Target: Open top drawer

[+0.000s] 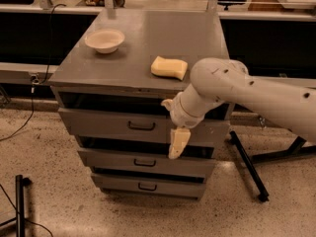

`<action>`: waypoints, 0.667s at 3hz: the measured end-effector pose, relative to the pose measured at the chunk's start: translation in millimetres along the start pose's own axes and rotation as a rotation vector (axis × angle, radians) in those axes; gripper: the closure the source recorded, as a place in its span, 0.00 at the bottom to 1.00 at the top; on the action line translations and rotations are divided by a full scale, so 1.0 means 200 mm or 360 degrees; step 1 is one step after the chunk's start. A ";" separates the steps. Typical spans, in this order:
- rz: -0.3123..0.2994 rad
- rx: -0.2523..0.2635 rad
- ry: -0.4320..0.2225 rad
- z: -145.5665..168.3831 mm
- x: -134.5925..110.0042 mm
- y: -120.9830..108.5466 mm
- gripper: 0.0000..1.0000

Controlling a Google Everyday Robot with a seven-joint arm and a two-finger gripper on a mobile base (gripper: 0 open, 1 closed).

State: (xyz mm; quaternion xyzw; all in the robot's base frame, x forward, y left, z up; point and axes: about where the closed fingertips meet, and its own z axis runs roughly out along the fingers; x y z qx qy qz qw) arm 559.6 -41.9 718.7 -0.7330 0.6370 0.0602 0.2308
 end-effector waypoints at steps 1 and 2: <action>-0.0079 -0.0023 -0.0031 0.07 -0.13 -0.07 0.00; -0.0124 -0.0068 -0.0065 0.18 -0.23 -0.10 0.00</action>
Offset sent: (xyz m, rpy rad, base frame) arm 0.0278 0.0893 -0.0193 0.0274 0.0266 0.1414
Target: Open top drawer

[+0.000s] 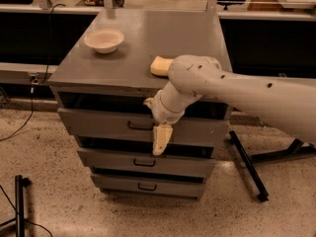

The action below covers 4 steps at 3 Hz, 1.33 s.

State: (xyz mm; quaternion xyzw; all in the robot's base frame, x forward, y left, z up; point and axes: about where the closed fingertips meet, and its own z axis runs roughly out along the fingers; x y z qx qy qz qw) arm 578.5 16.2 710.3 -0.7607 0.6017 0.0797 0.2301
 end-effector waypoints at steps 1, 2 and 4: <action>-0.0025 -0.0036 -0.0009 0.10 -0.08 0.00 0.00; -0.0021 -0.0063 0.0000 0.18 -0.11 -0.02 0.00; 0.0042 -0.0136 0.0019 0.24 -0.08 0.00 0.40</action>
Offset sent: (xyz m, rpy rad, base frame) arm 0.0117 0.0501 -0.0335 -0.0223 0.0426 0.0248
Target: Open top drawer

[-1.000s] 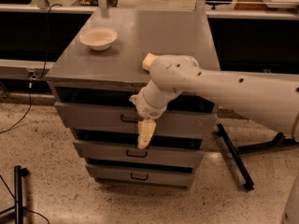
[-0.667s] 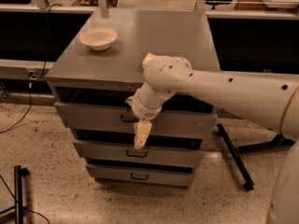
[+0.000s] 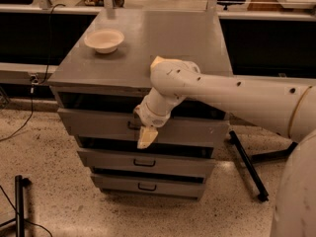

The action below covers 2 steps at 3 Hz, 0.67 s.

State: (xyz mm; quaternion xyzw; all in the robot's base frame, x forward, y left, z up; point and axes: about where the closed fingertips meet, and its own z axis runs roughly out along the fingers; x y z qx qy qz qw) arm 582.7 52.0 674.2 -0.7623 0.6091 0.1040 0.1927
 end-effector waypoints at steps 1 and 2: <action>0.0026 -0.0031 -0.0039 -0.04 0.00 0.07 0.45; 0.0027 -0.0031 -0.0040 -0.04 0.00 0.07 0.54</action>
Offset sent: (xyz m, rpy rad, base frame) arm -0.0603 -0.0198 0.0300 0.0939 0.1139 0.0255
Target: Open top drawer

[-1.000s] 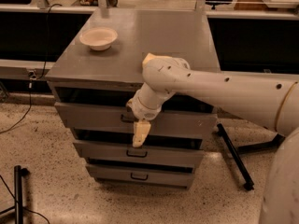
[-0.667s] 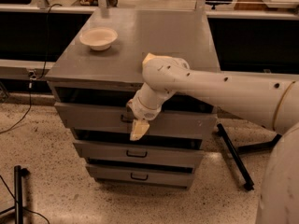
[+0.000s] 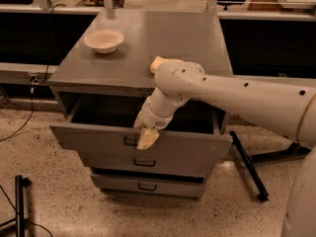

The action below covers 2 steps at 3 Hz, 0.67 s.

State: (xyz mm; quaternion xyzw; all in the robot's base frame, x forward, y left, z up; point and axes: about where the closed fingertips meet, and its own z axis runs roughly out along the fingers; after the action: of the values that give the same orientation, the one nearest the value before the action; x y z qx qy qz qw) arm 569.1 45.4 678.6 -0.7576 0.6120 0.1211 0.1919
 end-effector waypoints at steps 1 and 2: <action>-0.0008 -0.0066 -0.0092 -0.08 -0.05 0.12 0.54; -0.0113 -0.0176 -0.0294 -0.36 -0.22 0.37 0.33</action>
Offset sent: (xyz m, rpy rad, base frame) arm -0.1339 -0.0133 0.1229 0.2402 0.1365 0.2208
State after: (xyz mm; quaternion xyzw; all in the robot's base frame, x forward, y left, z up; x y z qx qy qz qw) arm 483.1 39.3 750.8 -0.7738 0.5568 0.2173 0.2094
